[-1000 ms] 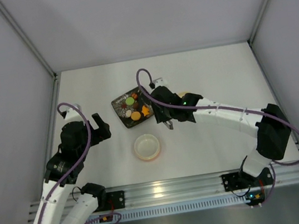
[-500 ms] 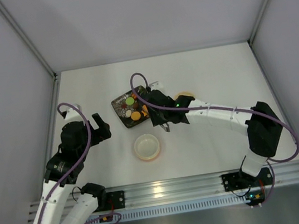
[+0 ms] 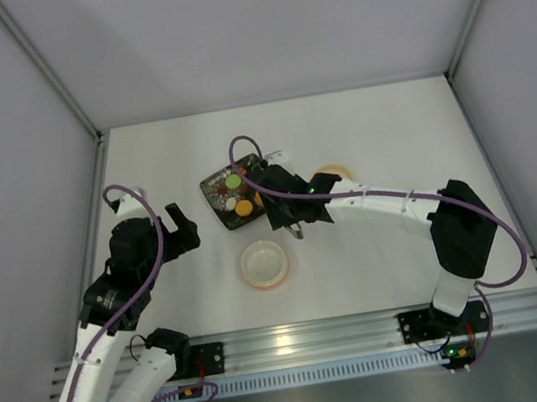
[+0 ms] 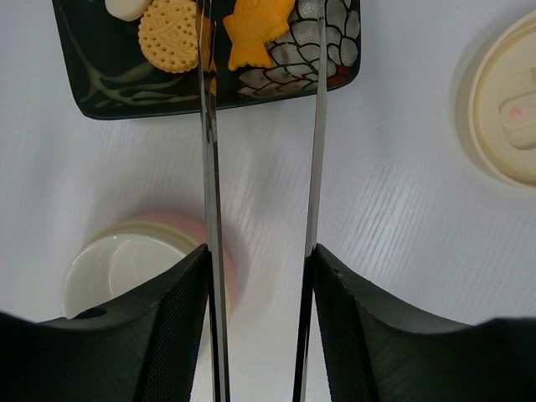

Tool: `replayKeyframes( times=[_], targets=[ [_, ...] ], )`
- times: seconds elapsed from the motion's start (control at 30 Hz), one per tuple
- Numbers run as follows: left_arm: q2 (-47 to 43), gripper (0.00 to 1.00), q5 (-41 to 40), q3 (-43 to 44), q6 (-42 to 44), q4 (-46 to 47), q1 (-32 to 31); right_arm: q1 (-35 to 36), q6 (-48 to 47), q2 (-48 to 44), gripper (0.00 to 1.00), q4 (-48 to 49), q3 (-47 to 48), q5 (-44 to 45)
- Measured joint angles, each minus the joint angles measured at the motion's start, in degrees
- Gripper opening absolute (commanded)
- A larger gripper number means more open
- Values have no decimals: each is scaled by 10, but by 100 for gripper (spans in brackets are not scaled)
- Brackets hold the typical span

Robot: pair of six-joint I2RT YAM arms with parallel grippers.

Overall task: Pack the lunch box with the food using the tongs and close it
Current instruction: Pick up the fake food from the plate.

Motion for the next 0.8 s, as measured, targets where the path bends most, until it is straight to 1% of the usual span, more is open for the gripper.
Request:
replayKeyframes(
  times=[0.53, 0.63, 0.67, 0.73, 0.77, 0.8],
  targets=[
    [0, 99, -7, 0, -3, 0, -5, 0, 1, 32, 49, 0, 18, -1],
    [0, 99, -8, 0, -3, 0, -6, 0, 1, 33, 42, 0, 18, -1],
    [0, 99, -8, 0, -3, 0, -6, 0, 2, 33, 37, 0, 19, -1],
    [0, 99, -8, 0, -3, 0, -6, 0, 3, 33, 35, 0, 20, -1],
    [0, 99, -8, 0, -3, 0, -6, 0, 3, 33, 31, -1, 21, -1],
    [0, 99, -8, 0, -4, 0, -6, 0, 3, 33, 31, 0, 22, -1]
  ],
)
